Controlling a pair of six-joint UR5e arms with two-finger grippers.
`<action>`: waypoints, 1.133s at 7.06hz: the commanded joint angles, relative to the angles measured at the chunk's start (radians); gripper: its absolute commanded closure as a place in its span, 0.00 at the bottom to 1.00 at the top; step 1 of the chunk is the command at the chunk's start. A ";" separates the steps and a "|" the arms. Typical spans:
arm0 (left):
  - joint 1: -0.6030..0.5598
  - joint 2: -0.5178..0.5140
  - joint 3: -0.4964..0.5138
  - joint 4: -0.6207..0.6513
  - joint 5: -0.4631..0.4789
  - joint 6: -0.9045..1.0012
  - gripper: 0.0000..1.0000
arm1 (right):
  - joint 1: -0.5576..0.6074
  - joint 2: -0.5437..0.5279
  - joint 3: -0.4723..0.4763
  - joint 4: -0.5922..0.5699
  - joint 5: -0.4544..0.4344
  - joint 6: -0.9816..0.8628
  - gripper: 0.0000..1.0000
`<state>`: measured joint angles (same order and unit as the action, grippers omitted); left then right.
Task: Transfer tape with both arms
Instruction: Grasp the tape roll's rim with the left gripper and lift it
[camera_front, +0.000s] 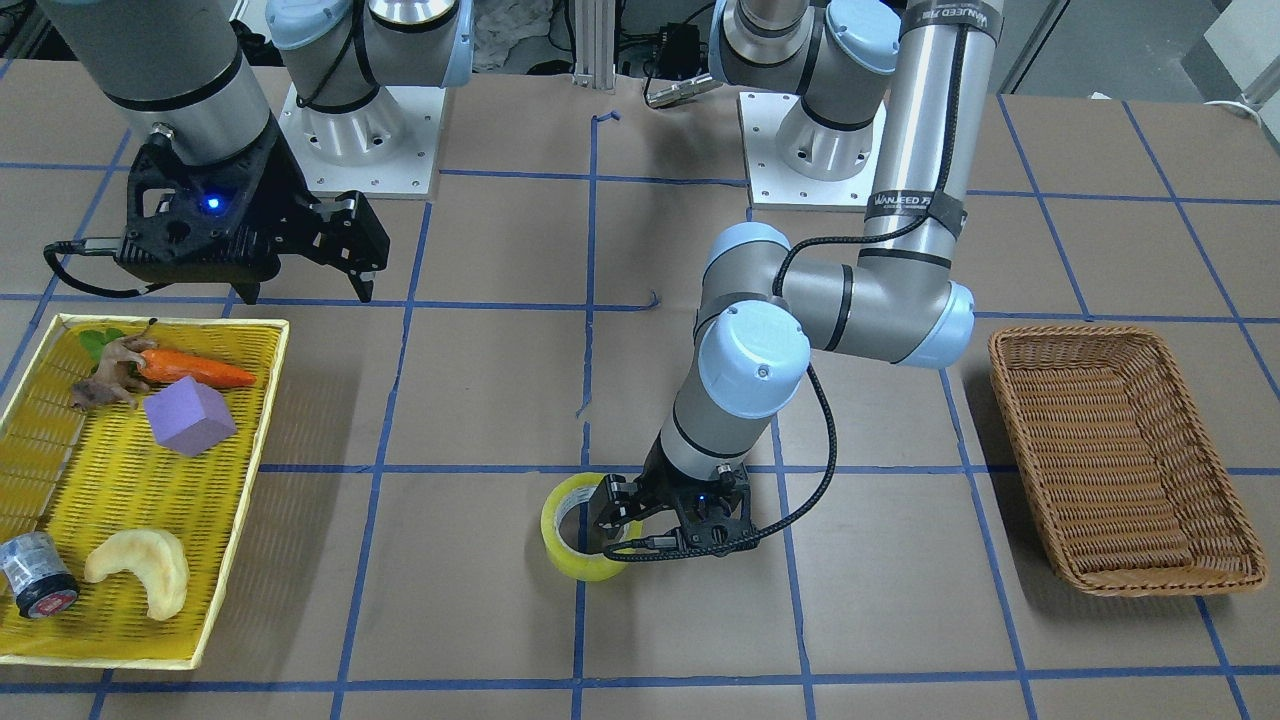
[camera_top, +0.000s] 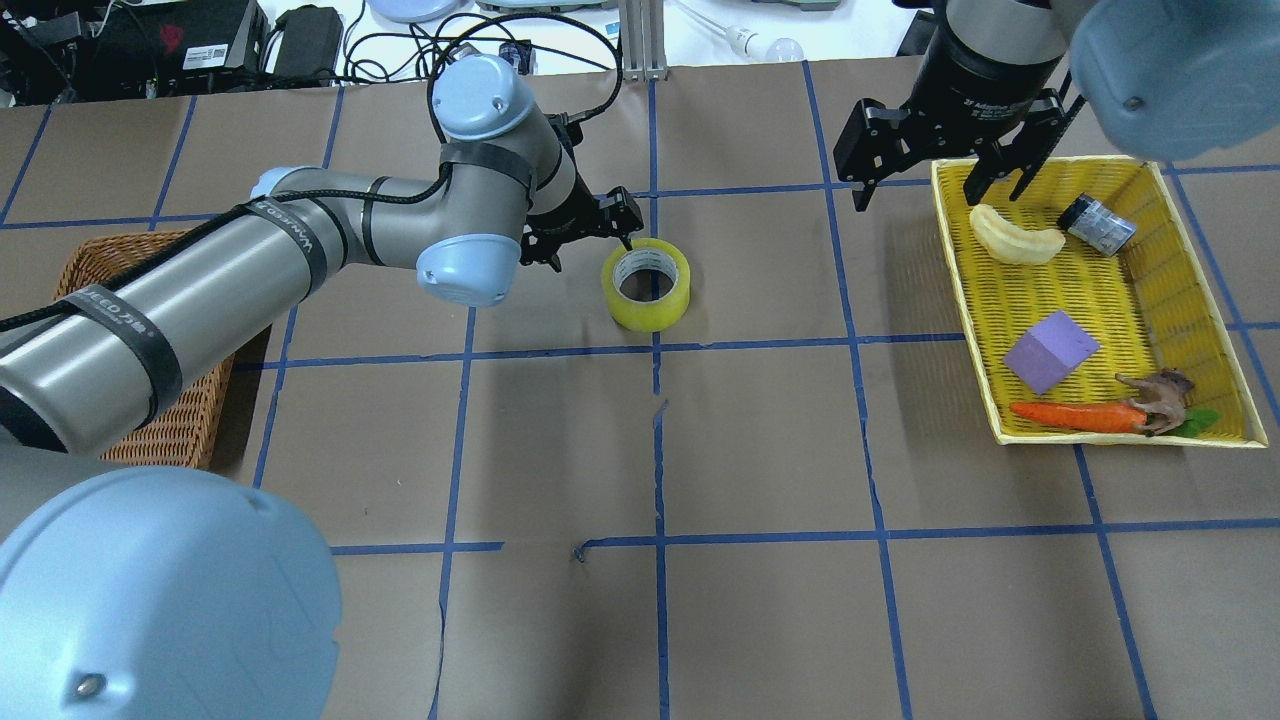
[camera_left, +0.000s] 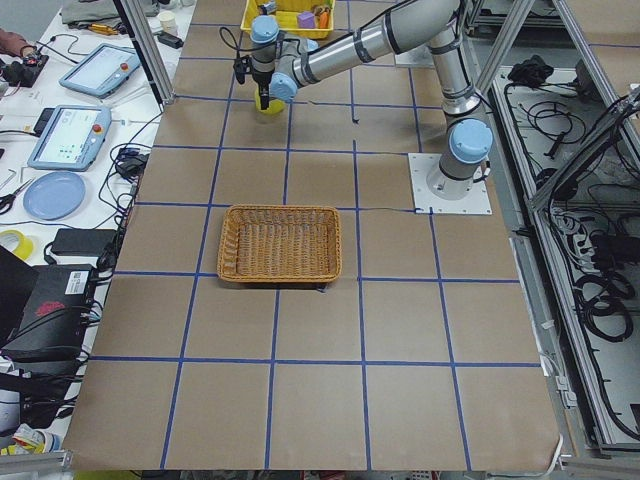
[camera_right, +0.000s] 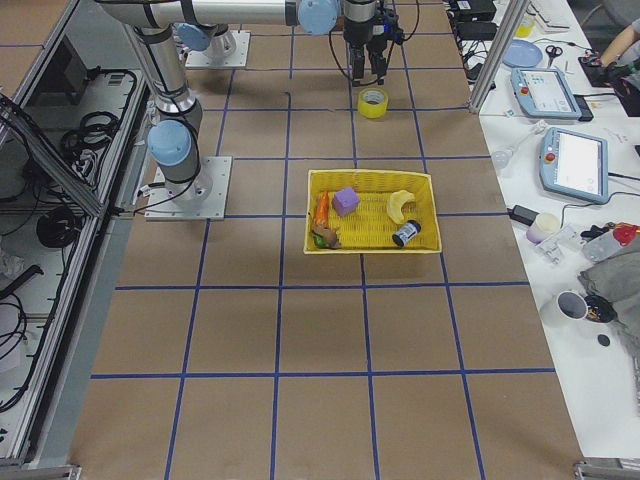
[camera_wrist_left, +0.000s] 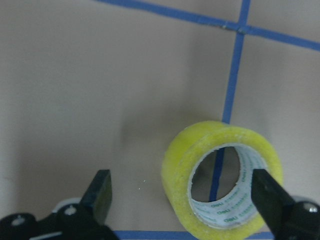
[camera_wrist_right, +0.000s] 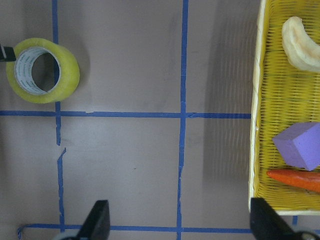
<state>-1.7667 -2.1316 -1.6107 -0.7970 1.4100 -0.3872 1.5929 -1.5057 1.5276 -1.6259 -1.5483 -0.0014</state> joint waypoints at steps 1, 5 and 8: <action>-0.017 -0.031 -0.005 0.013 -0.006 -0.021 0.00 | 0.002 -0.001 0.002 -0.002 0.002 0.001 0.00; -0.017 -0.037 -0.029 -0.025 -0.058 -0.025 0.75 | 0.004 0.001 0.002 -0.005 0.002 -0.002 0.00; -0.008 -0.010 0.000 -0.034 -0.062 -0.022 1.00 | 0.004 0.002 0.000 -0.006 0.001 -0.002 0.00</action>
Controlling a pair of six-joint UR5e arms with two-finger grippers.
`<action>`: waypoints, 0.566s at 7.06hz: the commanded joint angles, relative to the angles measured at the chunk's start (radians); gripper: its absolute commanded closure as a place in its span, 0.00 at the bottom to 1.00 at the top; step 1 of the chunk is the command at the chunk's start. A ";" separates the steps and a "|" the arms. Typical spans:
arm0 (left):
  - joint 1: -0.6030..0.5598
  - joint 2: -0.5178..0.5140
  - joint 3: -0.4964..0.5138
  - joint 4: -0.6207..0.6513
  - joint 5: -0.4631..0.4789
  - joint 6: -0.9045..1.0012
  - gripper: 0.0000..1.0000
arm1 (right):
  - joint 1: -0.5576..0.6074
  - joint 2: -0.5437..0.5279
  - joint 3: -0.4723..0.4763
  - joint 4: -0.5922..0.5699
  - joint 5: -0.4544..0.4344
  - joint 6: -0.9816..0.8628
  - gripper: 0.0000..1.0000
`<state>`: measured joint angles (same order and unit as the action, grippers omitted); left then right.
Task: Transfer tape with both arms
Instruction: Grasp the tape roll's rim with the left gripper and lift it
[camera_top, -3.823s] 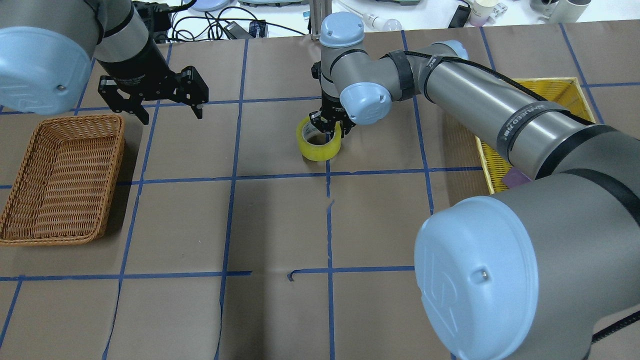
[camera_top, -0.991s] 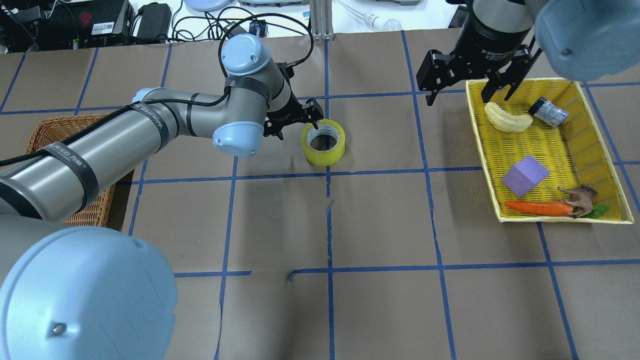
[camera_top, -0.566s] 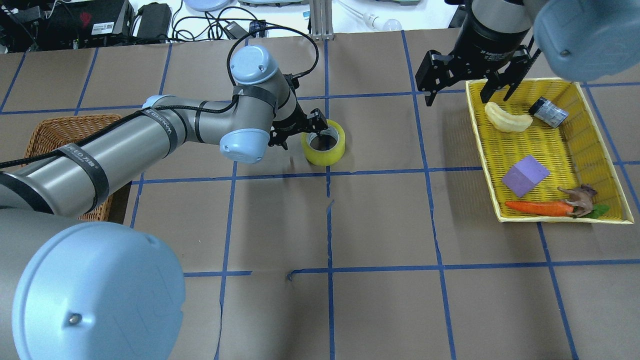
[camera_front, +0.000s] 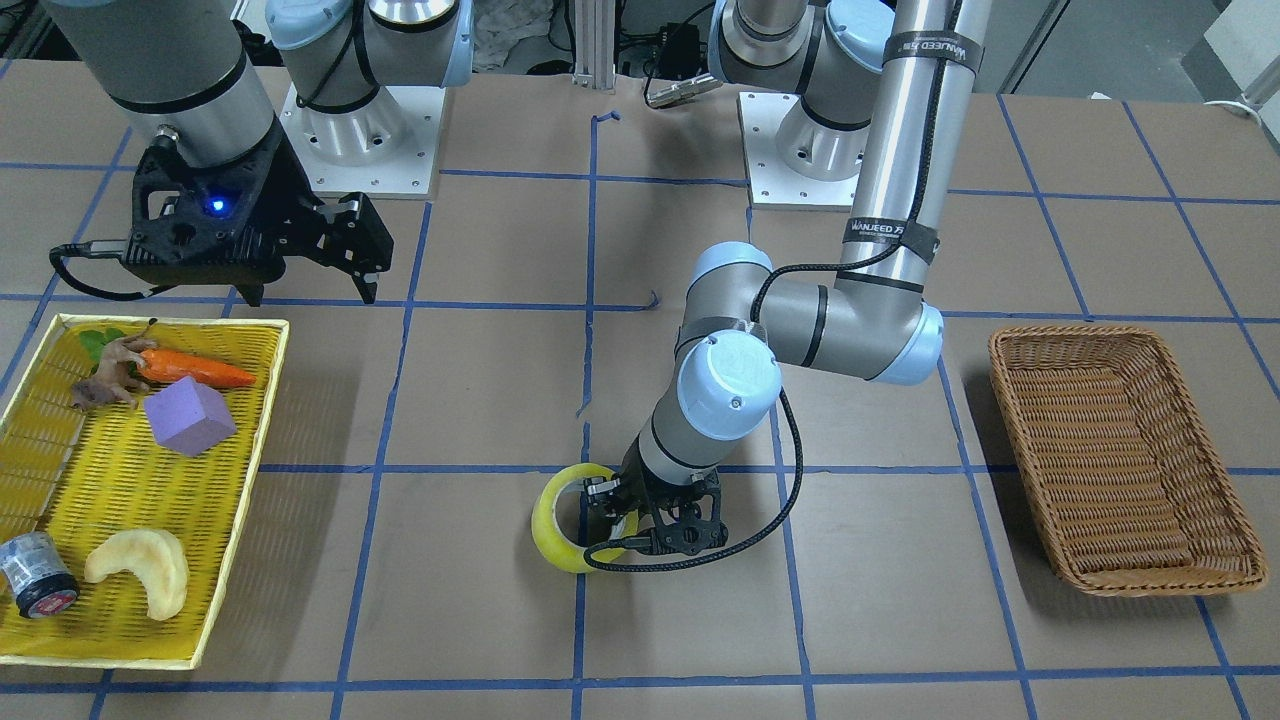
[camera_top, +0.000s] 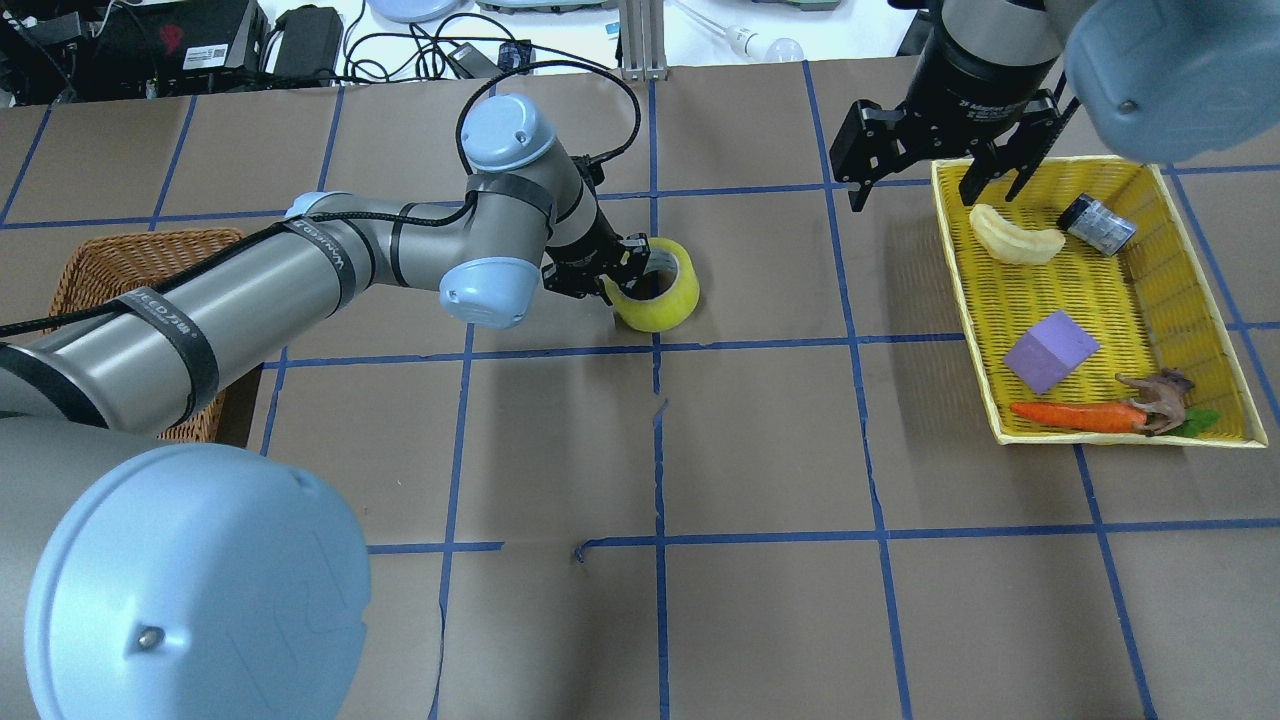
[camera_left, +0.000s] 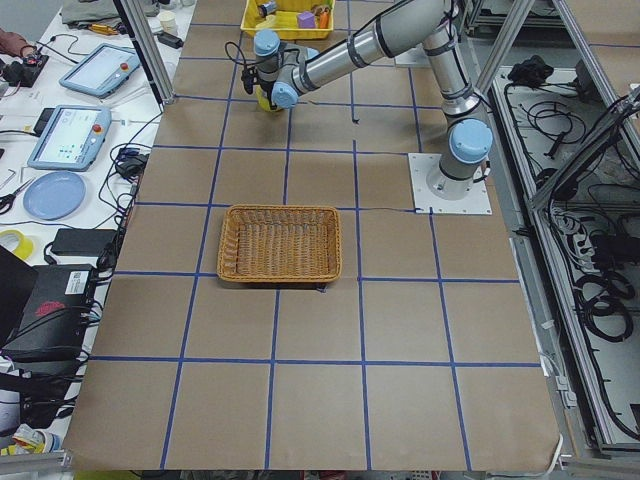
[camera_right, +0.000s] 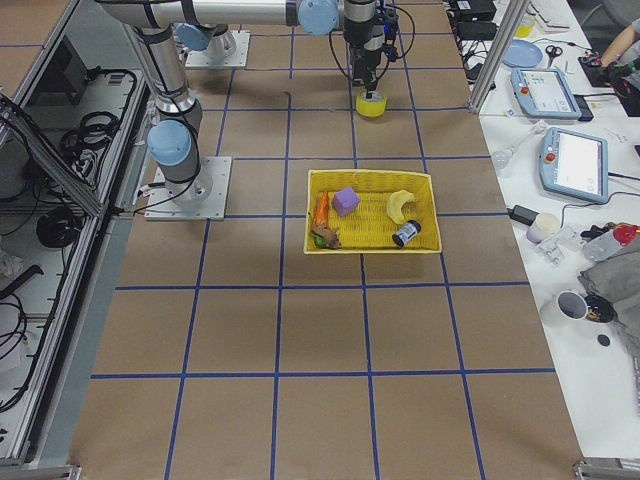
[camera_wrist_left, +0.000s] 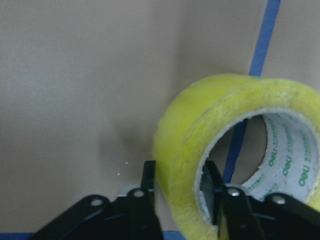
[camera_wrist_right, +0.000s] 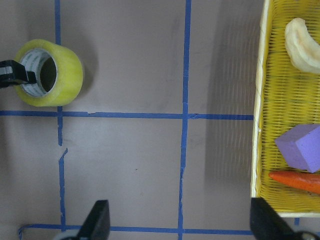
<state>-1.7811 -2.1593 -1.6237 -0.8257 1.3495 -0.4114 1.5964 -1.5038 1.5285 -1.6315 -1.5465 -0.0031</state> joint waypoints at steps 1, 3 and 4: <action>0.035 0.039 0.056 -0.069 0.003 0.005 1.00 | 0.001 0.001 -0.001 0.001 0.000 0.000 0.00; 0.190 0.117 0.253 -0.441 0.008 0.159 1.00 | 0.001 0.001 -0.001 0.001 0.000 0.000 0.00; 0.291 0.148 0.331 -0.610 0.023 0.283 1.00 | 0.001 0.001 -0.001 -0.001 0.000 0.000 0.00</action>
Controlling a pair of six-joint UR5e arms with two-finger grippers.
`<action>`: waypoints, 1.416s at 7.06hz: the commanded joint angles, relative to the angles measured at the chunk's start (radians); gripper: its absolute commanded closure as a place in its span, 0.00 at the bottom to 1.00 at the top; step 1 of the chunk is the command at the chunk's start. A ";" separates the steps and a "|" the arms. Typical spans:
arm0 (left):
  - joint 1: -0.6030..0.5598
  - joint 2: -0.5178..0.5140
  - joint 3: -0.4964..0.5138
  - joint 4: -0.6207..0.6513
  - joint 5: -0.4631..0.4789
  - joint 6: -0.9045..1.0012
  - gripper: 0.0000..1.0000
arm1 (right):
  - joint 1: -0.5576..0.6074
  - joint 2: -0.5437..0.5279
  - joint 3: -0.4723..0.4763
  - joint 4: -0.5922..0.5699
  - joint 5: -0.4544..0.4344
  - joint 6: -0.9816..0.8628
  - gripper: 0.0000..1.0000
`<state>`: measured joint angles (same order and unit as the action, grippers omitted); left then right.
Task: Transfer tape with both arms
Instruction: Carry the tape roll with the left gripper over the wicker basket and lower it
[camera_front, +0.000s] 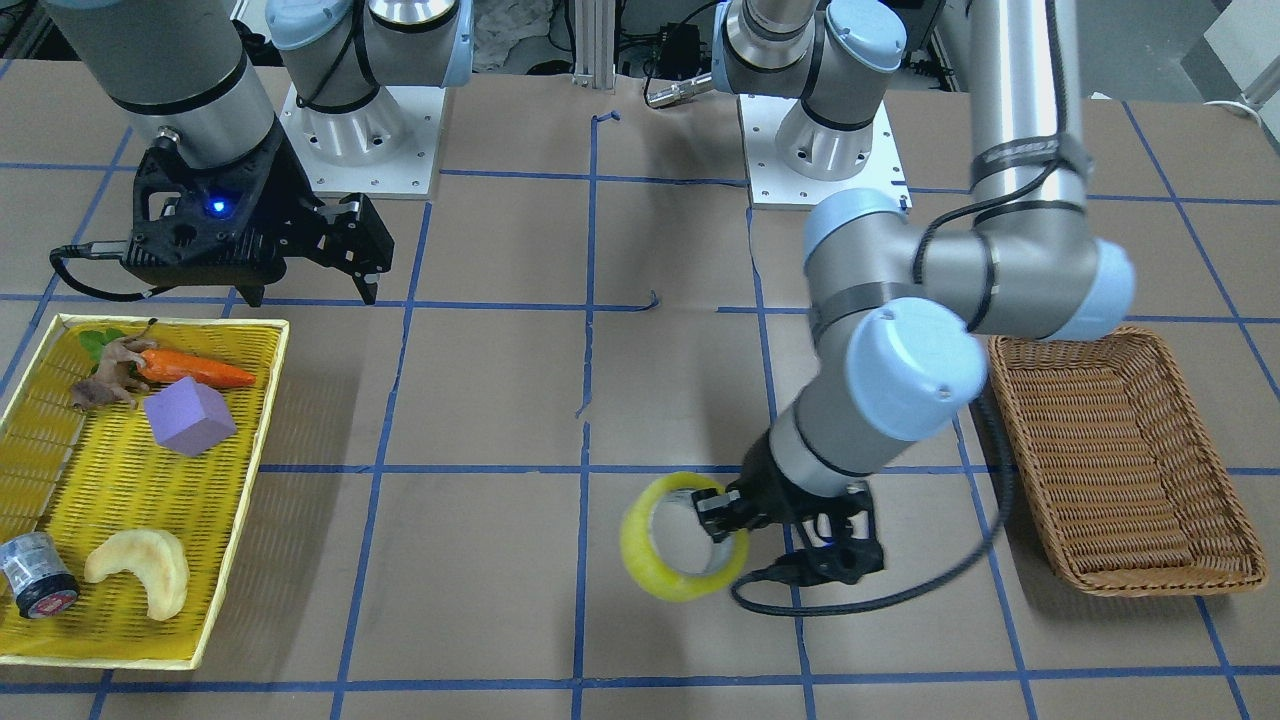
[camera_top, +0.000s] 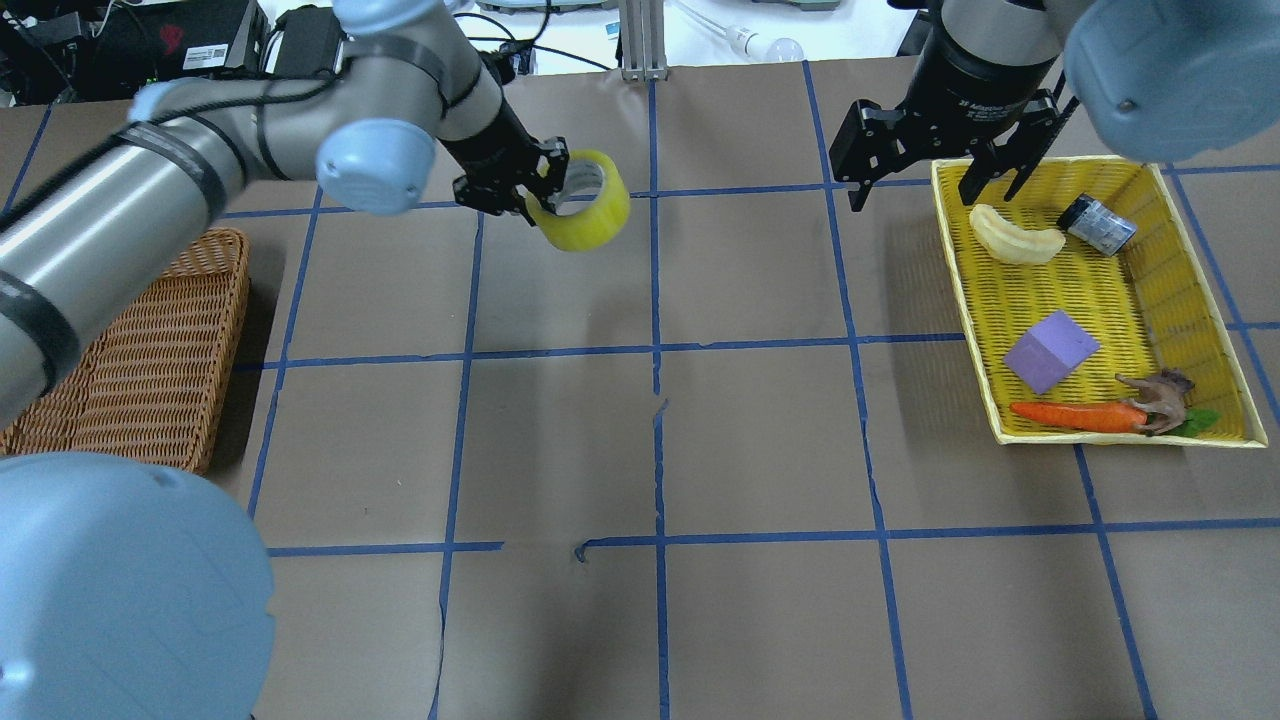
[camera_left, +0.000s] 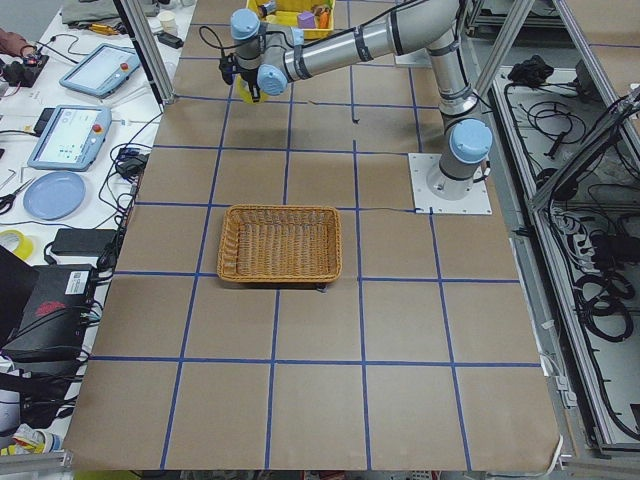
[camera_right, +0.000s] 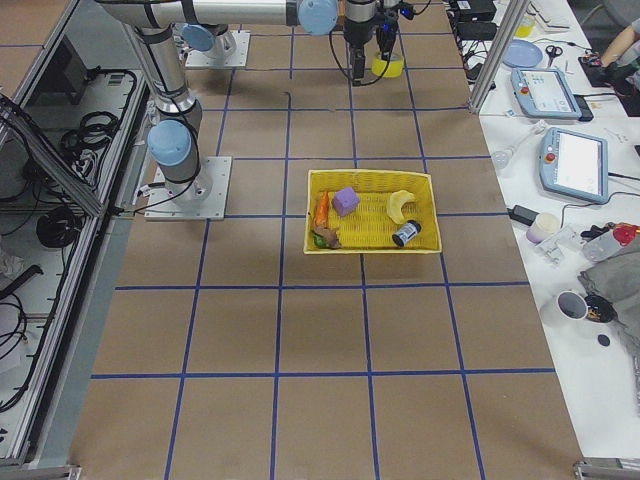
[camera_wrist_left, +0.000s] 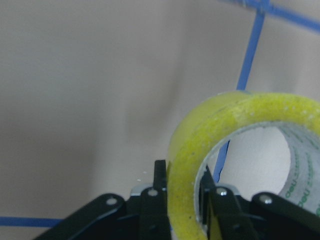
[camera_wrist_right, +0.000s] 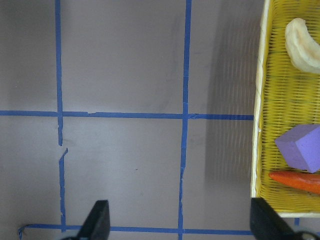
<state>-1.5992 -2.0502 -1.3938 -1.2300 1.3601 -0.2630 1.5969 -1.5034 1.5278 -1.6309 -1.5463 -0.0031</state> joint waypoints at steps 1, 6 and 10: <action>0.211 0.066 0.117 -0.257 0.072 0.286 1.00 | 0.000 0.000 0.000 0.000 0.000 0.000 0.00; 0.641 0.058 0.000 -0.191 0.185 0.846 1.00 | 0.000 0.000 0.000 -0.001 0.000 0.000 0.00; 0.723 -0.004 -0.183 0.103 0.203 0.952 1.00 | 0.000 0.000 -0.002 -0.001 0.000 0.000 0.00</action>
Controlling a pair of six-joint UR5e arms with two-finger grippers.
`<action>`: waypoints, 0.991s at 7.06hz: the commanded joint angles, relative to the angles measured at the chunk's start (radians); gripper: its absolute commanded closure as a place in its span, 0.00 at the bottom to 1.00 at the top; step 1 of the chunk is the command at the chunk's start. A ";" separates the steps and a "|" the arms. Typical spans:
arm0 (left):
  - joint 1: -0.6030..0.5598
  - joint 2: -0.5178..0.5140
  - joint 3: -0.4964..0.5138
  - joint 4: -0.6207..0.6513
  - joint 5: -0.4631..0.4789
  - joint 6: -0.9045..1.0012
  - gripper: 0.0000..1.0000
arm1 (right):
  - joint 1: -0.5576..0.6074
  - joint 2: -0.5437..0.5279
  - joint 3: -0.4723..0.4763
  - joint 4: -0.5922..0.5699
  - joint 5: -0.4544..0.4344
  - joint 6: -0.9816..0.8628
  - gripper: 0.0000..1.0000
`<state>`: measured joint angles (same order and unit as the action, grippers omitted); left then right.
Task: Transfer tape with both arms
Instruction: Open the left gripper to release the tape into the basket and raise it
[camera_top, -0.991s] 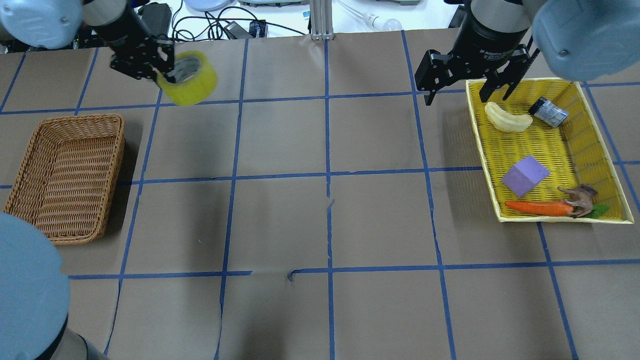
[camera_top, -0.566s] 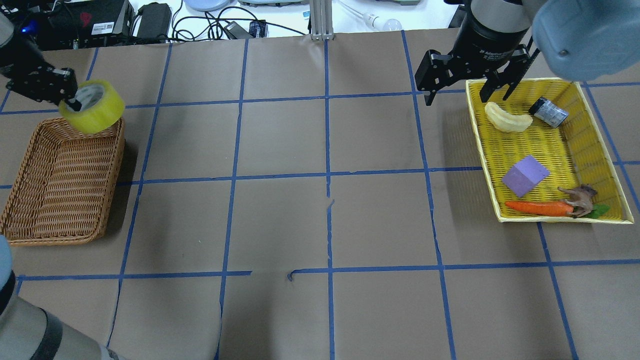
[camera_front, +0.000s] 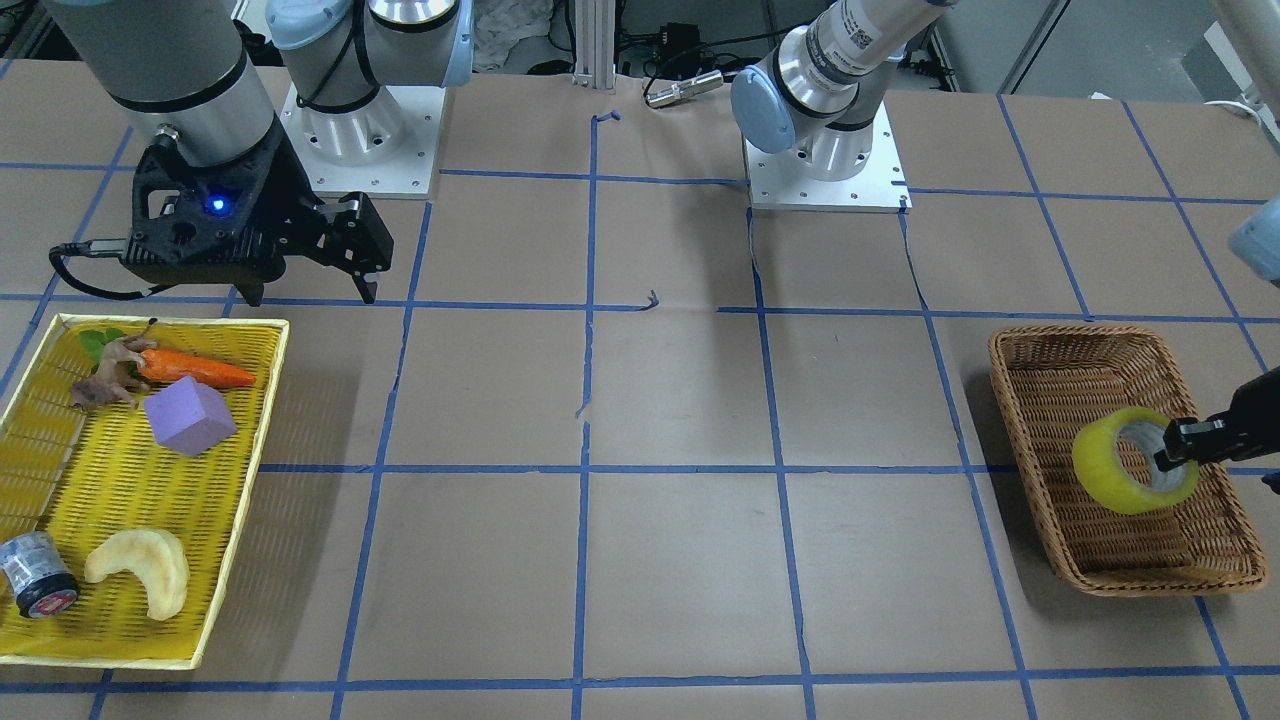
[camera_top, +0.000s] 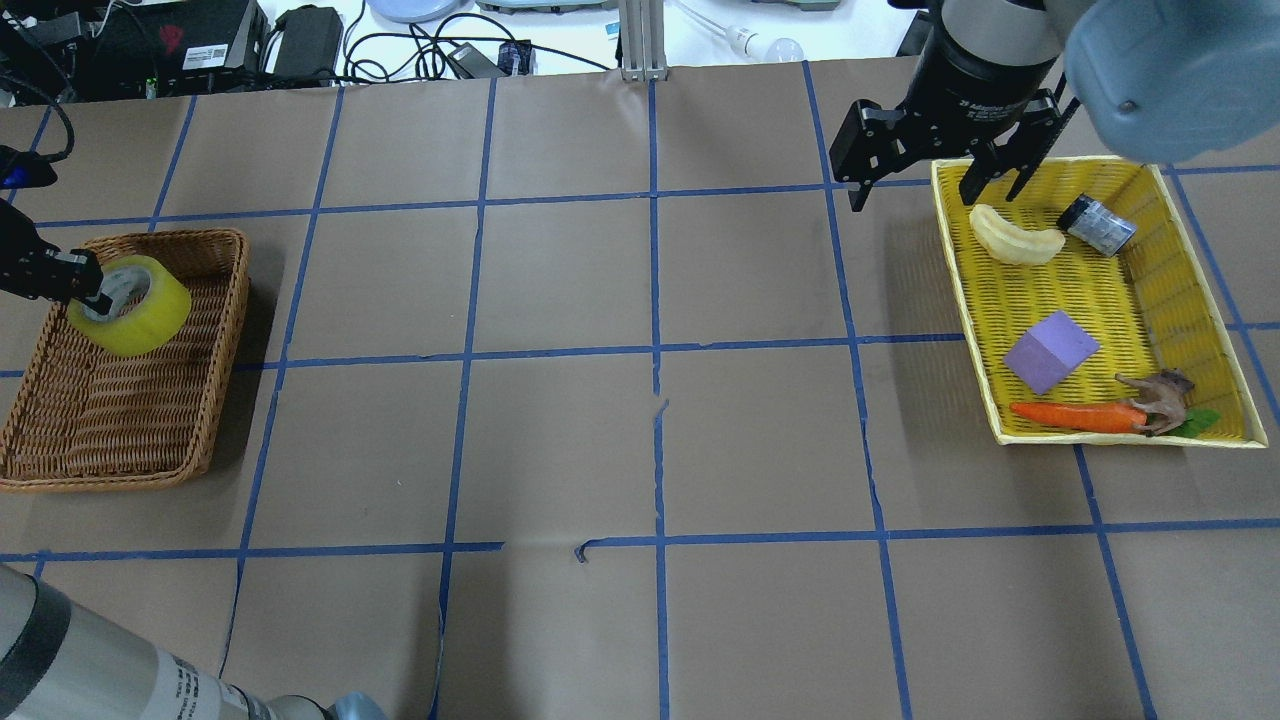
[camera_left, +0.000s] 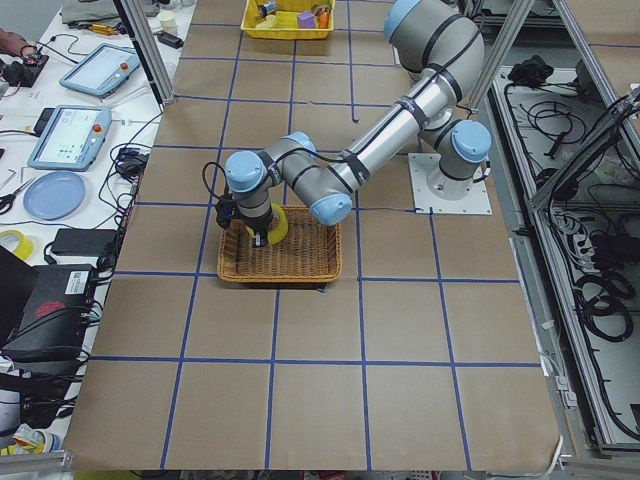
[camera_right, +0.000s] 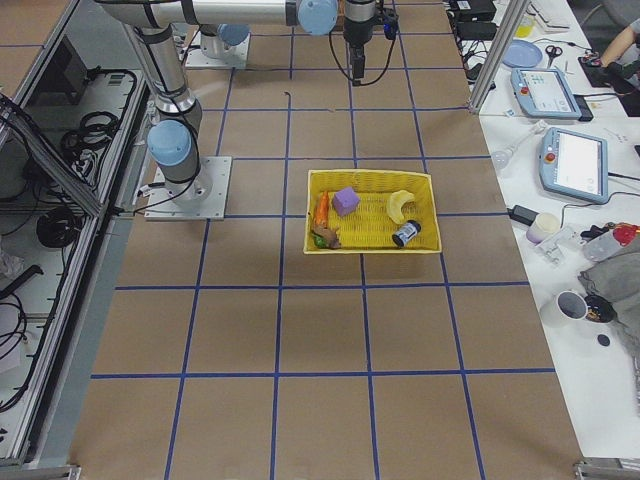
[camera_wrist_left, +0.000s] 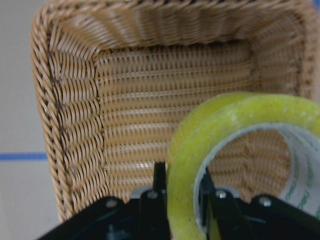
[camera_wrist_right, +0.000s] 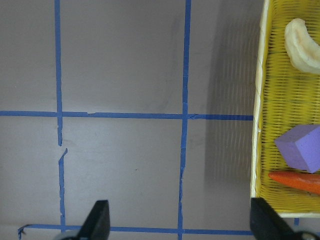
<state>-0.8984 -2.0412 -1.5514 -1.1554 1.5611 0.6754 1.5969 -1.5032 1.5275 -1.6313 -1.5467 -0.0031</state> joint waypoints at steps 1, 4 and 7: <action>0.024 -0.025 -0.027 0.028 0.000 0.004 0.73 | 0.000 0.001 -0.001 0.001 -0.001 0.000 0.00; 0.023 0.021 -0.010 -0.045 0.108 -0.003 0.00 | 0.000 0.001 -0.001 -0.001 0.000 0.000 0.00; -0.104 0.204 -0.007 -0.163 0.103 -0.216 0.00 | 0.000 0.001 -0.003 -0.001 -0.001 0.000 0.00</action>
<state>-0.9420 -1.9178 -1.5605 -1.2555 1.6701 0.5721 1.5968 -1.5018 1.5253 -1.6321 -1.5465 -0.0020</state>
